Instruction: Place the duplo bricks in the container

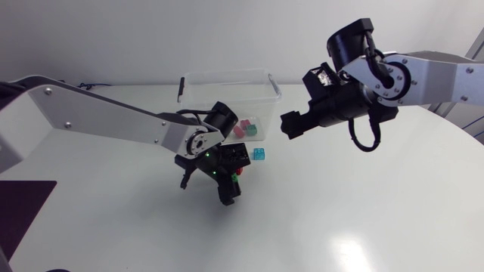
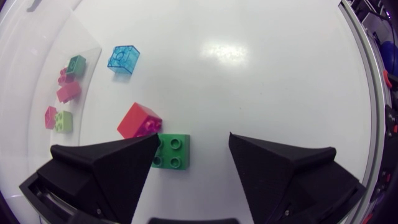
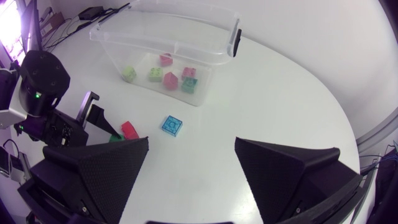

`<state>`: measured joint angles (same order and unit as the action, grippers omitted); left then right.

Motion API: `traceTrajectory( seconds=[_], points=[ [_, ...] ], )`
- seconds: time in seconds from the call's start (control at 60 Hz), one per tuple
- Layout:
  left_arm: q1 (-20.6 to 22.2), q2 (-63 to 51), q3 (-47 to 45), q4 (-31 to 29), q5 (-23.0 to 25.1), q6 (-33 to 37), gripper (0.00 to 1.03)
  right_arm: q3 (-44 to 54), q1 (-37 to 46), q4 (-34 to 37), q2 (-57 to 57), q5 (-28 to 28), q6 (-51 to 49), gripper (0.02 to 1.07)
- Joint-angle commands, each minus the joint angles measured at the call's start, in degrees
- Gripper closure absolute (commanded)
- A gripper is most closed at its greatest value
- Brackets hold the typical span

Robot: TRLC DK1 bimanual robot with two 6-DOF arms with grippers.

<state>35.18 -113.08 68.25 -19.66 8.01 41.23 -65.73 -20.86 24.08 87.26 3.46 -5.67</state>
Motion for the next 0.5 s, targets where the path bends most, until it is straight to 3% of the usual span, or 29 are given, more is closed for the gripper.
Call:
traceTrajectory(
  seconds=[0.0, 0.483],
  points=[
    [-1.6, -1.2, -5.2, -5.9, -1.3, 0.4, 0.24, 2.0, 0.5, -0.9, -0.9, 0.5, -0.8, 0.07],
    [-2.0, 8.3, -4.3, -7.6, 0.2, -0.5, 0.23, 3.2, 0.7, -1.4, -0.9, 0.7, -1.2, 0.07]
  ],
)
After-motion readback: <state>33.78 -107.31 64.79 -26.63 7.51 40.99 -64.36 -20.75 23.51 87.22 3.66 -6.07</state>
